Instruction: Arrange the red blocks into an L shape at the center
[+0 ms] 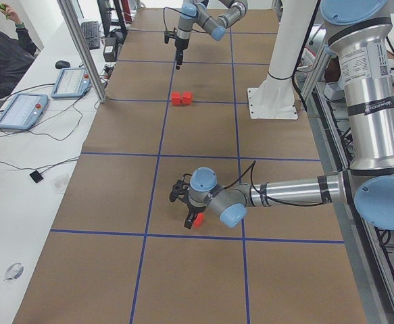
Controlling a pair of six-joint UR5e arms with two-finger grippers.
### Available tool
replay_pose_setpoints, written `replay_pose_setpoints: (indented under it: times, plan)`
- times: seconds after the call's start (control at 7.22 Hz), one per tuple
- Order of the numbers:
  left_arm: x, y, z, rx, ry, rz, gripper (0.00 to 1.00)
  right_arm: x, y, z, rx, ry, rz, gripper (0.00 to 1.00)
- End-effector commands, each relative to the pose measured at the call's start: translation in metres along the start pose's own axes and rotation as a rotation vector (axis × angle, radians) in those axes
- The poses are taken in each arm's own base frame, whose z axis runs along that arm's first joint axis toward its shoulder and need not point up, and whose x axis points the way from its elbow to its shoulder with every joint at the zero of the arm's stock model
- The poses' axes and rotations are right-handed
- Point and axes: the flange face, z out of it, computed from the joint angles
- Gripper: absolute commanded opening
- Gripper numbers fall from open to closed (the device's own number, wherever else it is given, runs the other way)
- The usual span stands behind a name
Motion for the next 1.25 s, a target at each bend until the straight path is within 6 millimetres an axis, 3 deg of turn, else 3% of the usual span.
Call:
replay_pose_setpoints:
  times: [0.0,0.97,1.11]
  plan:
    - [0.005,-0.003,0.012,-0.018,0.007,0.012,1.00,0.000,0.000,0.000,-0.001,0.001,0.000,0.99]
    - [0.002,0.008,0.027,-0.061,0.018,0.002,1.00,0.000,0.003,0.004,-0.007,0.005,-0.001,0.99]
    - [0.002,0.008,0.027,-0.061,0.018,0.002,0.77,0.001,0.003,0.005,-0.008,0.007,-0.001,0.99]
